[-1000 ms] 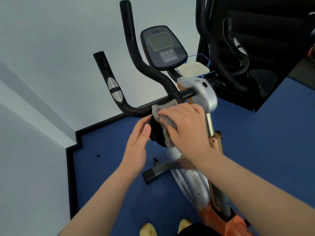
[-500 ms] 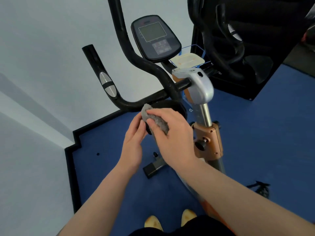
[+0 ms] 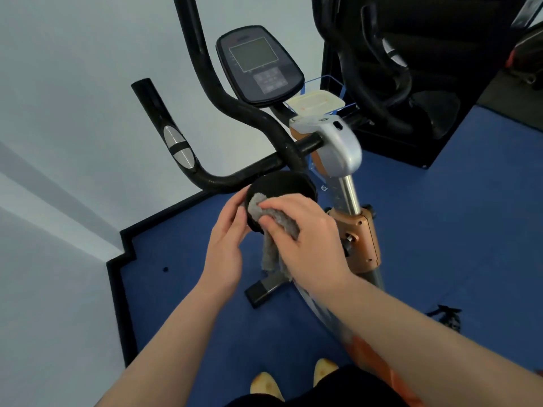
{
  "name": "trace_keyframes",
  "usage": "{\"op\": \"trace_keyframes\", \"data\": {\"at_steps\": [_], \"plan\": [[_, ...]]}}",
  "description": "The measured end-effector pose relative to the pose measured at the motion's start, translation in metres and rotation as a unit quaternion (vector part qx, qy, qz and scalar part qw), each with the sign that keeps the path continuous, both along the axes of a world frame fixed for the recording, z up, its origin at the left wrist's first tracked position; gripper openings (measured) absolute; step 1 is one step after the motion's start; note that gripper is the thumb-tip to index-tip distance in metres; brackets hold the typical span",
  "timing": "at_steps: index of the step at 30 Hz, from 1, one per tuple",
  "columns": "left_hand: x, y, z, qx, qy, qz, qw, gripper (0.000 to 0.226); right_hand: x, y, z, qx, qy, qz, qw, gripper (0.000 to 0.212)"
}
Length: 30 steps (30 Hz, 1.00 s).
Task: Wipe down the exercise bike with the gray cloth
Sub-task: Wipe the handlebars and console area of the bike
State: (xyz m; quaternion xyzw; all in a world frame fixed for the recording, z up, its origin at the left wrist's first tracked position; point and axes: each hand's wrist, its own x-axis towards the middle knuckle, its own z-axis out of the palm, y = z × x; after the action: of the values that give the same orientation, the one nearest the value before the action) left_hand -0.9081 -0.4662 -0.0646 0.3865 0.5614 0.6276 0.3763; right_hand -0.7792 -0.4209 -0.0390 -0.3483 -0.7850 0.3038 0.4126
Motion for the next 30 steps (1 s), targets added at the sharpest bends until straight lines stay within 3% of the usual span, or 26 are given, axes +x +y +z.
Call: {"op": "trace_keyframes", "data": {"at_steps": [5, 10, 16, 20, 26, 30], "plan": [[0.001, 0.001, -0.002, 0.007, 0.0, 0.005, 1.0, 0.035, -0.013, 0.016, 0.009, 0.071, -0.051, -0.043, 0.995, 0.02], [0.0, 0.001, 0.0, 0.006, 0.011, 0.007, 1.0, 0.034, 0.002, -0.004, 0.004, -0.008, -0.047, -0.035, 0.998, 0.02], [0.008, 0.005, 0.006, 0.002, 0.052, 0.057, 0.997, 0.041, -0.017, 0.001, 0.013, 0.052, -0.09, -0.086, 0.991, 0.02], [0.012, 0.004, 0.006, -0.004, 0.08, 0.074, 0.994, 0.032, 0.002, -0.005, 0.005, -0.008, -0.055, -0.044, 0.998, 0.022], [0.017, 0.006, 0.005, -0.012, 0.09, 0.11, 0.99, 0.032, -0.015, -0.002, 0.01, 0.011, -0.063, -0.073, 0.995, 0.022], [0.011, 0.007, 0.007, -0.018, 0.101, 0.098, 0.99, 0.035, 0.011, -0.001, 0.013, -0.043, -0.038, -0.008, 0.998, 0.019]]}}
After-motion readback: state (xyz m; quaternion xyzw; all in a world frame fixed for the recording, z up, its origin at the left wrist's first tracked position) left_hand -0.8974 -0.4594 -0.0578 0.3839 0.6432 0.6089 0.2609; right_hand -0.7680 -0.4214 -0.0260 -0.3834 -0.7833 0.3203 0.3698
